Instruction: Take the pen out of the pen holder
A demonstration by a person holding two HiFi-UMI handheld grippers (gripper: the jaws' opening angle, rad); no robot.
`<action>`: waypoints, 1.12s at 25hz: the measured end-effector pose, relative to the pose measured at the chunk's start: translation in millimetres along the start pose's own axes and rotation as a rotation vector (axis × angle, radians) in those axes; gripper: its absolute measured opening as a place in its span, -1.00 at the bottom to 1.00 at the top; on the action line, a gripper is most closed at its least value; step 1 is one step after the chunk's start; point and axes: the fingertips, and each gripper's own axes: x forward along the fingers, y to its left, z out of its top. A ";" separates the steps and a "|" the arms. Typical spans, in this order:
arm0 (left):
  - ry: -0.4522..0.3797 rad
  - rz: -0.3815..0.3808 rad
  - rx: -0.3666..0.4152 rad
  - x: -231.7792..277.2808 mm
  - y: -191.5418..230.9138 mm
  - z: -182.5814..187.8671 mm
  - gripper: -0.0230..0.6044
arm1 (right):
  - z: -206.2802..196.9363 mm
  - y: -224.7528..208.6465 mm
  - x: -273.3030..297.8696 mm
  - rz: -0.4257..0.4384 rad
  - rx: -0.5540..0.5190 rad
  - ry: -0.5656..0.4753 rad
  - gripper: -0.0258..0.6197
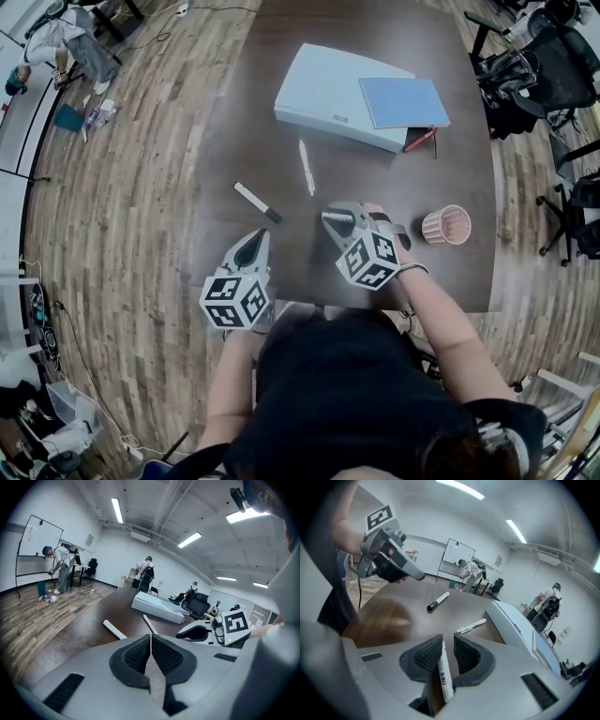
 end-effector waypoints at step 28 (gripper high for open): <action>-0.008 -0.111 0.063 24.8 -38.4 23.3 -0.81 | -27.0 -73.0 -127.4 -0.359 0.754 -0.232 -0.87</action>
